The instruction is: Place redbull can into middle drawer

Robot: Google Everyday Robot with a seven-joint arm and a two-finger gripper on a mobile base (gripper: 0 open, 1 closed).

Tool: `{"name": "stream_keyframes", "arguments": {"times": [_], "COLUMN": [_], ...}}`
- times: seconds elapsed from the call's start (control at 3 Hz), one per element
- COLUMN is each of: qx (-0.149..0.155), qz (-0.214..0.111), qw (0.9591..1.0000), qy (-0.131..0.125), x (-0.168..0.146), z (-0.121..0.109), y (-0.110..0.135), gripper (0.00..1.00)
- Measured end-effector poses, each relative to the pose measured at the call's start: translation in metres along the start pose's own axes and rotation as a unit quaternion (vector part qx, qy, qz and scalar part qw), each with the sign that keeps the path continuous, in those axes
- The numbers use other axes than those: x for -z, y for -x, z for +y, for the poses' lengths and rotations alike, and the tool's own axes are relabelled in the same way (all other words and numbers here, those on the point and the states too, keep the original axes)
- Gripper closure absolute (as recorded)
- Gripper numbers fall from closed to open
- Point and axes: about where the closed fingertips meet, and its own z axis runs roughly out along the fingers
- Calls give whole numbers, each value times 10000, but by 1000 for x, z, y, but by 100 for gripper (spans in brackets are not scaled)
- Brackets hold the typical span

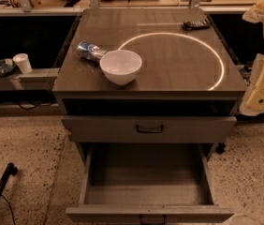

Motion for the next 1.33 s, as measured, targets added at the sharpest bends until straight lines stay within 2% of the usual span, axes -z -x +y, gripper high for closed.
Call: {"name": "stream_keyframes", "arguments": {"times": [0.33,0.67,1.0,1.33], "qx": [0,127,208,11], "qz": [0,133,347,520], "qw": [10000,9998,9989,9980], "qy": [0,83,219,356], "x": [0,-13,-41,-80], "z": [0,-12,-35,-56], "y": [0,22,59,92], "gripper": [0,0,0,0]}}
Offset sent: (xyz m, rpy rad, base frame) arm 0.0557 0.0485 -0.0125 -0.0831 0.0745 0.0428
